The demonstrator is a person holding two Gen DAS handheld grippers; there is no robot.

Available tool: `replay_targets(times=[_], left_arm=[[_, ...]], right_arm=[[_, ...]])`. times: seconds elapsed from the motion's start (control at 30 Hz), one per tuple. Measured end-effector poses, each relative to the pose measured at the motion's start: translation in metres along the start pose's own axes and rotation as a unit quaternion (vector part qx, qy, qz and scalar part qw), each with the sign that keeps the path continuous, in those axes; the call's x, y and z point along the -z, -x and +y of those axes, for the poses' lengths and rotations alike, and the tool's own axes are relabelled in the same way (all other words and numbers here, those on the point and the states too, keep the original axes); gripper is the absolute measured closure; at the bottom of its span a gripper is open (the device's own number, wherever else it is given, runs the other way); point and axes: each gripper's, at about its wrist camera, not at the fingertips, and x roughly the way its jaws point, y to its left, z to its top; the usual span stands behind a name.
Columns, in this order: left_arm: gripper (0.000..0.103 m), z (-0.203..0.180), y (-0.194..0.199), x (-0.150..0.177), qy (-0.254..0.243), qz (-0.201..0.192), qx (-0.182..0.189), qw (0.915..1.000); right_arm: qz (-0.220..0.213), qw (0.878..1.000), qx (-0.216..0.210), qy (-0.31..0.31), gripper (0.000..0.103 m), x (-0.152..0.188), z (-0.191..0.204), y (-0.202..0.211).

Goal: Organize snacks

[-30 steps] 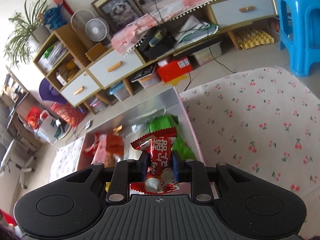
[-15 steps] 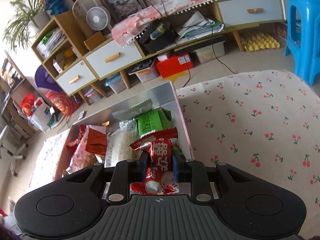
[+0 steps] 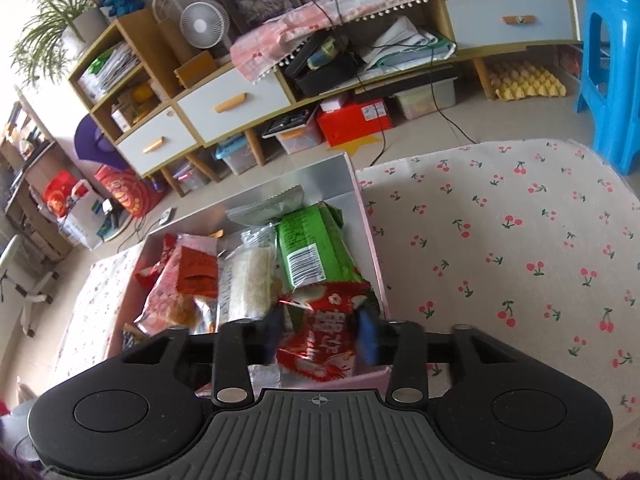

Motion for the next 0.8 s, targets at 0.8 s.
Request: replay_targets(times=[0.8], left_arm=[[0.000, 0.003, 0.103, 0.029, -0.004, 0.033, -0.059, 0.9977]], right_arm=[[0.020, 0.996, 0.065, 0.062, 0.010, 0.055, 0.048, 0.118]])
